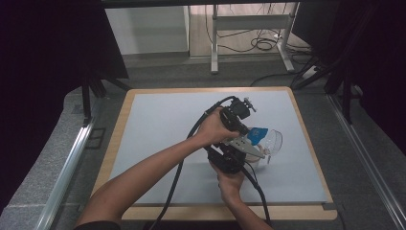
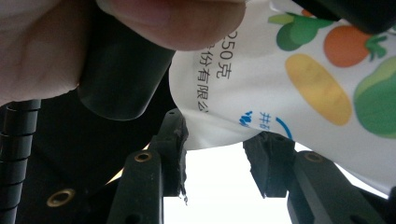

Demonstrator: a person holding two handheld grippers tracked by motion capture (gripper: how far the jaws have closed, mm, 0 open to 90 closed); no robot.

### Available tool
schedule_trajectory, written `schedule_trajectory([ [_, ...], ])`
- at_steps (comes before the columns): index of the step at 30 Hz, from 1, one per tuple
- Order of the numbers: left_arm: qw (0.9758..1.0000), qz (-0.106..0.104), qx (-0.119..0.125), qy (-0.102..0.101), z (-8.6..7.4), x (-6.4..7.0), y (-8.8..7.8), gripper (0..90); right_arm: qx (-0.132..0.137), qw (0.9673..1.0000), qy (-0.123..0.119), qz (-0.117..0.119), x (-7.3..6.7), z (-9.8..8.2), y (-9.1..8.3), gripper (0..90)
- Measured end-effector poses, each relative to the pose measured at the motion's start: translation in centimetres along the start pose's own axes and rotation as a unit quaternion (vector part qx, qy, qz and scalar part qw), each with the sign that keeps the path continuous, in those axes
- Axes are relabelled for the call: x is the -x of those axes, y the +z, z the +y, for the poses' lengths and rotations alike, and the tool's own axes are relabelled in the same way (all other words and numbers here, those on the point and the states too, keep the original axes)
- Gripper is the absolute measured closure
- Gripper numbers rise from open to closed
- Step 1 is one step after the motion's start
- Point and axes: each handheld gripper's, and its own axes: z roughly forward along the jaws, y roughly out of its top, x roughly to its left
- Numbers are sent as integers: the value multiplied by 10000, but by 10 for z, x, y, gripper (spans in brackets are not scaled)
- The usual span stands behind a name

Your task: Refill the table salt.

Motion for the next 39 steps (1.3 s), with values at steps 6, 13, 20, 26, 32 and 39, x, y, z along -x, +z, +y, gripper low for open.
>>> schedule_trajectory([
  [6,10000,2,0,-11,0,-1,1,896,-7,10000,9,-2,0,0,0,605],
  [13,10000,3,-12,2,2,0,1,896,4,10000,8,-15,1,0,0,605],
  [20,10000,0,-7,-8,1,0,1,896,9,10000,5,-9,1,0,-1,605],
  [26,10000,3,-9,-9,1,0,1,896,0,10000,7,-5,1,0,-1,605],
  [32,10000,0,-18,-13,0,-1,1,896,-13,10000,29,5,1,-1,0,605],
  [39,10000,4,-15,-6,1,-1,0,896,34,10000,59,-1,0,0,1,606],
])
